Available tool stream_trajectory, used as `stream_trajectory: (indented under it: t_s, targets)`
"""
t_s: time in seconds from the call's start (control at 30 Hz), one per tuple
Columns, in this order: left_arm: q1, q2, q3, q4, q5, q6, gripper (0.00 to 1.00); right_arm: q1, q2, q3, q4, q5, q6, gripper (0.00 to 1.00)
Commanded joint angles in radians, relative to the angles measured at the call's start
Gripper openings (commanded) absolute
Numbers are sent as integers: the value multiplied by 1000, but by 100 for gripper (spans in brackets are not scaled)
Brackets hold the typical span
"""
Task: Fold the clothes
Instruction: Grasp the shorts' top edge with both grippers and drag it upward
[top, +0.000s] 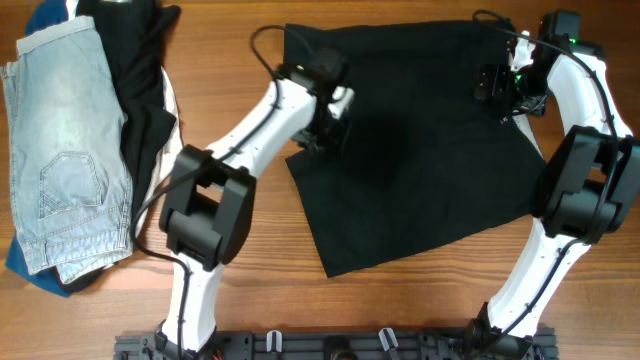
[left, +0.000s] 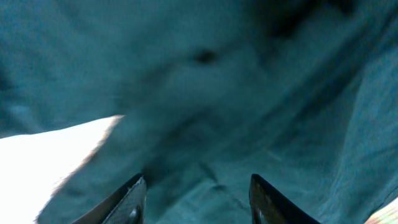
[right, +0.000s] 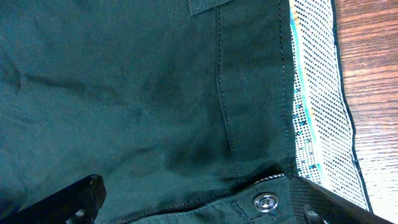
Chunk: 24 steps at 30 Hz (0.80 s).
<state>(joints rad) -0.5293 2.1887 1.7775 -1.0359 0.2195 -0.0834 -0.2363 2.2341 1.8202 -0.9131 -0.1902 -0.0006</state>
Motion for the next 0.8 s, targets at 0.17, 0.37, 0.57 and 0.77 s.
stream_trajectory:
  t_s: [0.17,0.37,0.57,0.77]
  targets:
    - [16,5,-121,58,-52,134,57,11,-31,20,-10,-22,11,100]
    - [114,5,-213,69,-173,151,56,17,-31,20,-10,-29,11,100]
    - [193,5,-287,99,-172,143,60,22,-31,20,-8,-74,11,100]
    - [250,5,-344,108,-177,130,75,62,-31,20,-8,-74,11,100]
